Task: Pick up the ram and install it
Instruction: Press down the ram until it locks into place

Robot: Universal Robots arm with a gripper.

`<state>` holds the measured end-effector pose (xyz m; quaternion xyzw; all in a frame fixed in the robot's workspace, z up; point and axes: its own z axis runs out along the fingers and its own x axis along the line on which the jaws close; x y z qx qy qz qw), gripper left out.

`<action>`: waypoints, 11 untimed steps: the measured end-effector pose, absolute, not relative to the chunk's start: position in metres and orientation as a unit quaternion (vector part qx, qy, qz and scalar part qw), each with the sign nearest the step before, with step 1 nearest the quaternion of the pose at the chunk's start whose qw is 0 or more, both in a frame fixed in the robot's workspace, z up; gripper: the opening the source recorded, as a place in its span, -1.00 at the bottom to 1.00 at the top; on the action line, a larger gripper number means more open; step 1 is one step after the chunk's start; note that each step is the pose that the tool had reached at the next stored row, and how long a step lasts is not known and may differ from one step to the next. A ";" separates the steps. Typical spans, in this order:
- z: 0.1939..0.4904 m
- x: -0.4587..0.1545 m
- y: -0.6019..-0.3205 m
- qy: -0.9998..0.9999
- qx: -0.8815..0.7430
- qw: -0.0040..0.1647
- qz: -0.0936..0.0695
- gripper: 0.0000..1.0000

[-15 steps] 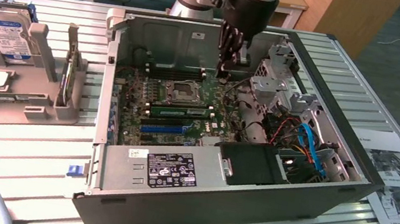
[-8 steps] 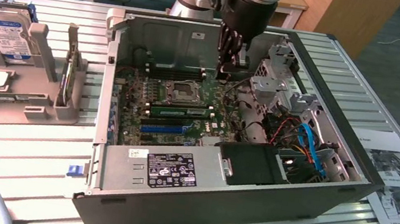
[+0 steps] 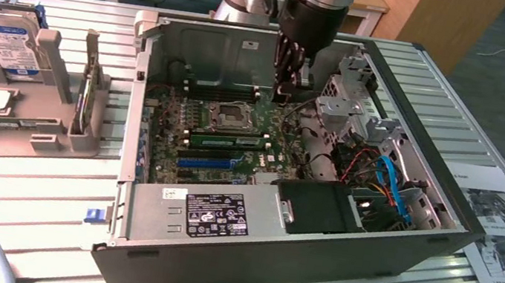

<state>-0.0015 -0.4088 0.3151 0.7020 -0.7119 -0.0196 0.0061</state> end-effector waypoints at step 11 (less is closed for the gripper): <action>0.307 -0.001 -0.409 -0.712 0.702 0.006 -0.020 -0.80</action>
